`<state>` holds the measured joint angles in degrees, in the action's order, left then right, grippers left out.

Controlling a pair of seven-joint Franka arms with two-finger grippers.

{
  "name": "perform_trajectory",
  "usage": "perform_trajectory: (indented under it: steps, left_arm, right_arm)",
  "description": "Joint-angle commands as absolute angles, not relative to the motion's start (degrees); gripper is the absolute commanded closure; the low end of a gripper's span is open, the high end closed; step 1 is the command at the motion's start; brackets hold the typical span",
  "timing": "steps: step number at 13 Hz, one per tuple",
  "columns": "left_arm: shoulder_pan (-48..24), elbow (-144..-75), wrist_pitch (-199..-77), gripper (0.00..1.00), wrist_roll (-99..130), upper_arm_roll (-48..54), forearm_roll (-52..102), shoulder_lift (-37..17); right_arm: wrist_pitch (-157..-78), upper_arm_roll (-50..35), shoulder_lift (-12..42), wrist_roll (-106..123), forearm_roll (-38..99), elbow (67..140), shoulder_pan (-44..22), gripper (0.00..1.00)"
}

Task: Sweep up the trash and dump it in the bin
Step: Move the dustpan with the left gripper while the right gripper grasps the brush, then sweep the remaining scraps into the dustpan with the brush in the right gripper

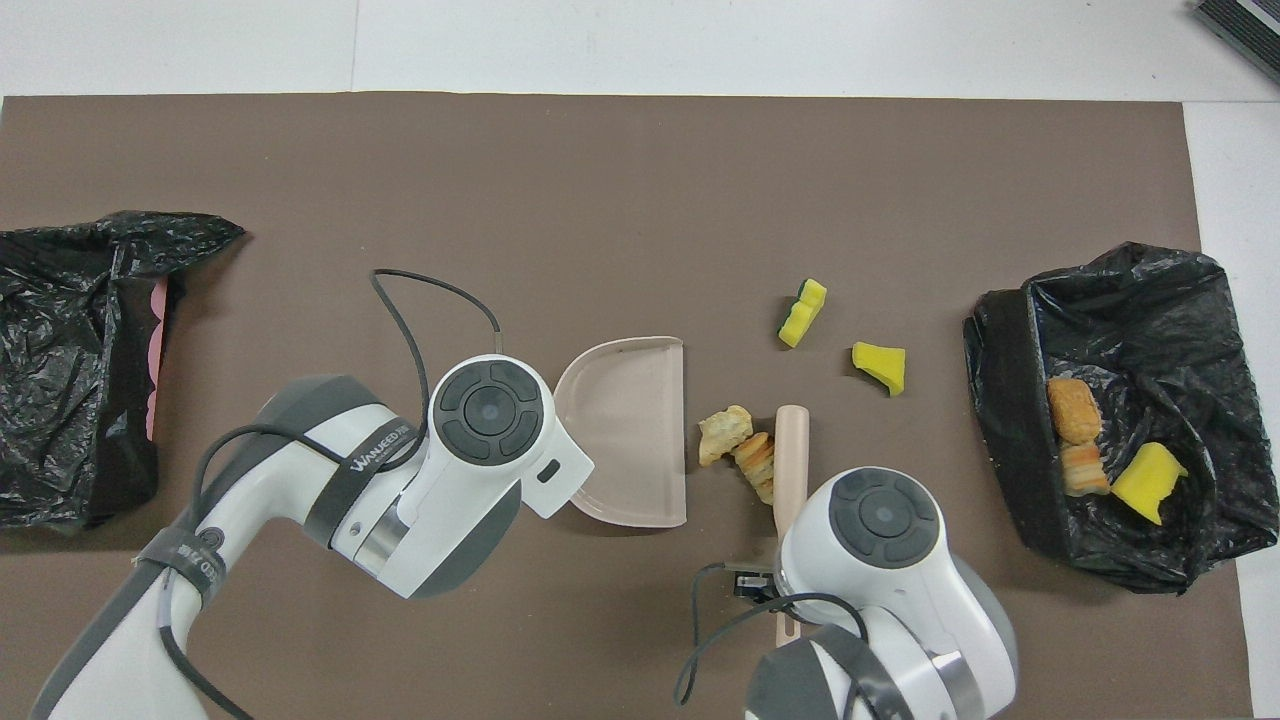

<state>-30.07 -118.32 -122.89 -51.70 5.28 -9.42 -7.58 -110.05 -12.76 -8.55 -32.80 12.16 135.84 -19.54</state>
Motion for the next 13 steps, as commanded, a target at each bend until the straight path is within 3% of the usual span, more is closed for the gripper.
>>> perform_trajectory:
  steps: [1, 6, 13]
  left_arm:
    - [-30.76, -121.99, -126.39, 1.00, -50.10, 4.83, -10.37, -5.36]
    - [-30.24, -122.34, -128.76, 1.00, -50.10, 4.83, -9.84, -5.54]
    - [-29.89, -122.17, -128.50, 1.00, -46.50, 4.75, -9.84, -5.71]
  right_arm:
    - [-110.48, -12.92, -6.94, -24.29, 17.12, 133.68, -22.31, 1.00]
    - [-110.30, -13.36, -7.74, -21.90, 18.98, 132.28, -27.50, 1.00]
    - [-110.48, -13.18, -4.67, -18.98, 17.85, 125.08, -27.07, 1.00]
